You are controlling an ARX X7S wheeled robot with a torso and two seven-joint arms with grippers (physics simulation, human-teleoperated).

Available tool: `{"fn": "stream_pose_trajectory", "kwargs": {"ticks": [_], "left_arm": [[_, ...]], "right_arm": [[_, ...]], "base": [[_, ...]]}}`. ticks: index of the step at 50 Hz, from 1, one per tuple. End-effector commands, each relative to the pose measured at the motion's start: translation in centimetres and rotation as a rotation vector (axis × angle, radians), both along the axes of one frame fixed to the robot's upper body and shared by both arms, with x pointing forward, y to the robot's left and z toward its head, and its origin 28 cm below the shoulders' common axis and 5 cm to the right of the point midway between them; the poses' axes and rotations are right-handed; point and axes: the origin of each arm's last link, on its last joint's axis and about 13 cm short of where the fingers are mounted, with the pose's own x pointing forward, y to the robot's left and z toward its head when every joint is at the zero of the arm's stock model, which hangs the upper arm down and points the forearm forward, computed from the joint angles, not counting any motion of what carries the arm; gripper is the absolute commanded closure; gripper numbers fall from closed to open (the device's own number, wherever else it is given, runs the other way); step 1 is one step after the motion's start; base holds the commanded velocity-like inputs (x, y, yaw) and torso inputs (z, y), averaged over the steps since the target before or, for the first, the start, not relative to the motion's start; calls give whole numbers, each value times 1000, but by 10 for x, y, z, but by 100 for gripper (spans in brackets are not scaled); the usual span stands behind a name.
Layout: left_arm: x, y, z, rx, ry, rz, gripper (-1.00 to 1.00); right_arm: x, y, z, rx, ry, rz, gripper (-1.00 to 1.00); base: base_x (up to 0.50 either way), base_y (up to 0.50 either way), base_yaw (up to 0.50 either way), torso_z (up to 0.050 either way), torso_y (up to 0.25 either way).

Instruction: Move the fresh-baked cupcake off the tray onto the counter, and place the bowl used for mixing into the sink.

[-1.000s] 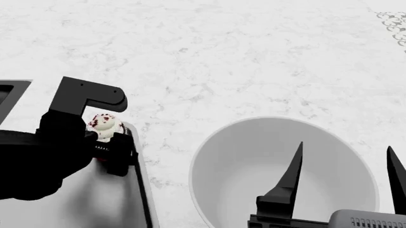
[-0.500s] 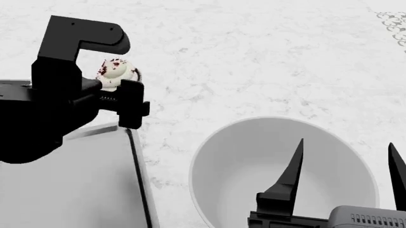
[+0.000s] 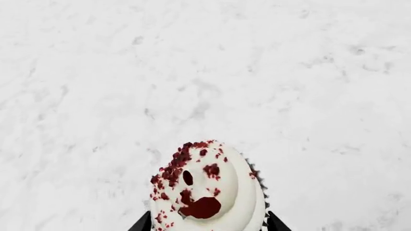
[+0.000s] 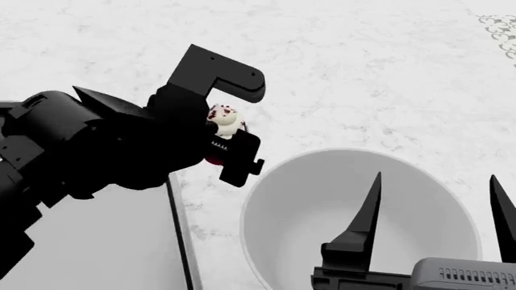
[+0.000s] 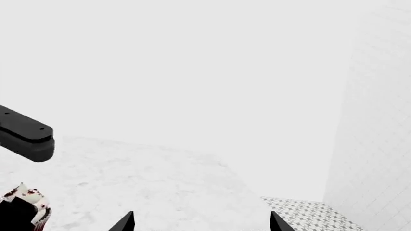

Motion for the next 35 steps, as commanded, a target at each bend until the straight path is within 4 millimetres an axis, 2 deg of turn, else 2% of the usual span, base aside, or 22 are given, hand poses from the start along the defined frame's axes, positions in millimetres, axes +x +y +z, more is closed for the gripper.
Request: {"fn": "stream_pose_trajectory", "kwargs": {"ticks": [1,21,35], "left_arm": [[11,12,-23,23,23,99,100],[12,19,-40,-2,71,116,100],[10,17,-41,1,72,79,100]], "right_arm": [[-3,-2,-1,2,0,-1,-100],[3,2,-2,-19,13,10,-100],[8,2,-6,-15,25,11,-100]], "base": [[0,0,0,0,0],[0,0,0,0,1],[0,0,0,0,0]]}}
